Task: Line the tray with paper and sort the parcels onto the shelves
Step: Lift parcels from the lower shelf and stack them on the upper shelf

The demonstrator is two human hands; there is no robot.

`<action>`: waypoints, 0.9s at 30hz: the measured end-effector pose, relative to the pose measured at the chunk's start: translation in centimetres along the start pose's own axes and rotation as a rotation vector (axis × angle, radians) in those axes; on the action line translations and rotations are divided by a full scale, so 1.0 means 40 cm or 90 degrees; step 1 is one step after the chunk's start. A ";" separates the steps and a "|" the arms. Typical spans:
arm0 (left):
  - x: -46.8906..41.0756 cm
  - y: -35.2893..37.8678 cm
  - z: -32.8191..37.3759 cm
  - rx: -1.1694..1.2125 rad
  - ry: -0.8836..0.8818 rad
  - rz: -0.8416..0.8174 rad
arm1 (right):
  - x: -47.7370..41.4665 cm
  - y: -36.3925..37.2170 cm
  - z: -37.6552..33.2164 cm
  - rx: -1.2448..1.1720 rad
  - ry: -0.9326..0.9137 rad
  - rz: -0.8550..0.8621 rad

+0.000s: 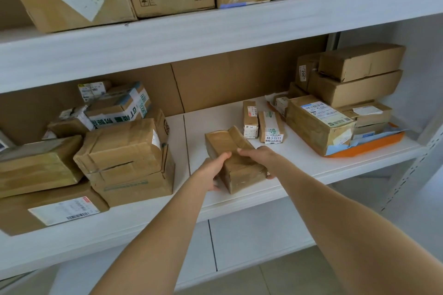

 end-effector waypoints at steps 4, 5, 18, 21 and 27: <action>0.013 -0.011 0.003 0.029 0.004 -0.012 | 0.021 0.014 0.015 -0.075 0.027 -0.034; 0.016 -0.016 0.004 0.041 0.007 -0.007 | 0.024 0.013 0.018 -0.099 0.031 -0.042; 0.102 -0.067 0.121 0.113 0.108 -0.016 | 0.135 0.042 -0.063 -0.341 -0.027 -0.225; 0.126 -0.058 0.150 0.087 0.120 -0.060 | 0.160 0.011 -0.066 -0.363 -0.053 -0.253; 0.219 0.045 0.166 -0.023 0.119 -0.199 | 0.221 -0.113 -0.004 -0.260 -0.068 -0.255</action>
Point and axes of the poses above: each hand's wrist, its own x-axis away from the middle knuckle, its own y-axis out of the palm, z = x × y, the point moved 9 cm from there along -x, towards the middle knuckle, and after that the axes turned 4 degrees about y, right-handed, at the moved point
